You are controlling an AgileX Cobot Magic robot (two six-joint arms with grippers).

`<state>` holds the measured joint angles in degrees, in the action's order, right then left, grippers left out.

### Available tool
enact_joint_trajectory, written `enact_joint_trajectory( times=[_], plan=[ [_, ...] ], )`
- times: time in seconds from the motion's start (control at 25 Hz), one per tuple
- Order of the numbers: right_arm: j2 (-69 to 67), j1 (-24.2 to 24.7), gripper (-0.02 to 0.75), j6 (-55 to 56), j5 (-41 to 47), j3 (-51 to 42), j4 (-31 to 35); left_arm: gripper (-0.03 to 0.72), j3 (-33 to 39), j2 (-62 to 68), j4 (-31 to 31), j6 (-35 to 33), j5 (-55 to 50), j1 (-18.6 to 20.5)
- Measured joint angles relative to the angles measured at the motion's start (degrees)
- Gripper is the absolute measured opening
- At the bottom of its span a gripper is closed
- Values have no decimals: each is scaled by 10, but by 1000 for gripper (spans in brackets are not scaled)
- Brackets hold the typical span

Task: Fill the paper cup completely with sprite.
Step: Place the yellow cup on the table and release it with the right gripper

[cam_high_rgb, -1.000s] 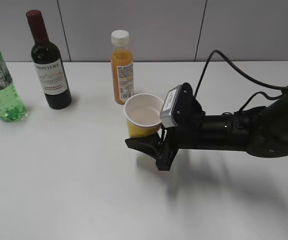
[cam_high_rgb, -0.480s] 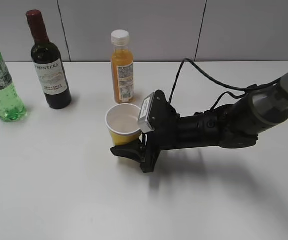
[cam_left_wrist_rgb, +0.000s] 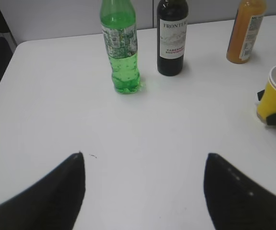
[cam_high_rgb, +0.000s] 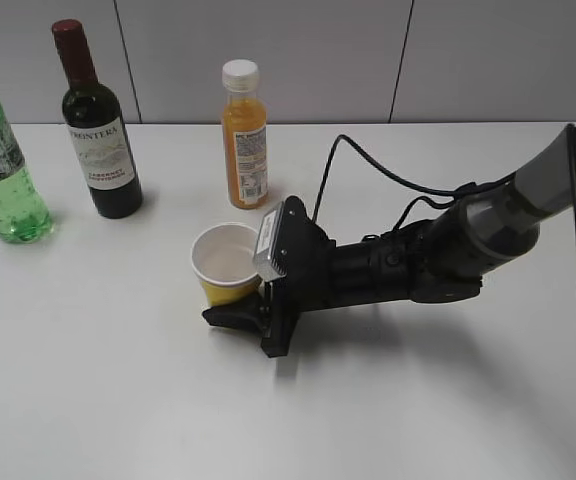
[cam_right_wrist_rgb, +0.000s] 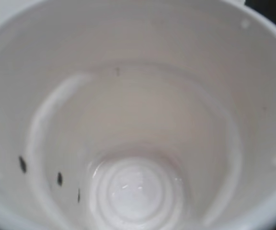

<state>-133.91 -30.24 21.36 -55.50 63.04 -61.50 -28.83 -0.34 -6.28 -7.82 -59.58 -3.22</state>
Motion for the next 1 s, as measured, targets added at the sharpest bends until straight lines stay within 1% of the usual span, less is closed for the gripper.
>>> enact_joint_trajectory(
  times=[0.44, 0.48, 0.6, 0.68, 0.76, 1.0],
  plan=[
    [-12, -2, 473, 21, 0, 5, 1, 590, 0, 0, 0, 0, 0, 0],
    [-13, -2, 494, 21, 1, 5, 1, 590, 0, 0, 0, 0, 0, 0],
    [-13, -2, 631, 21, 7, 5, 1, 590, 0, 0, 0, 0, 0, 0],
    [-13, -2, 668, 21, 8, 5, 1, 590, 0, 0, 0, 0, 0, 0],
    [-13, -2, 682, 21, 8, 5, 1, 590, 0, 0, 0, 0, 0, 0],
    [-6, -2, 690, 21, 21, 3, 1, 590, 0, 0, 0, 0, 0, 0]
  ],
)
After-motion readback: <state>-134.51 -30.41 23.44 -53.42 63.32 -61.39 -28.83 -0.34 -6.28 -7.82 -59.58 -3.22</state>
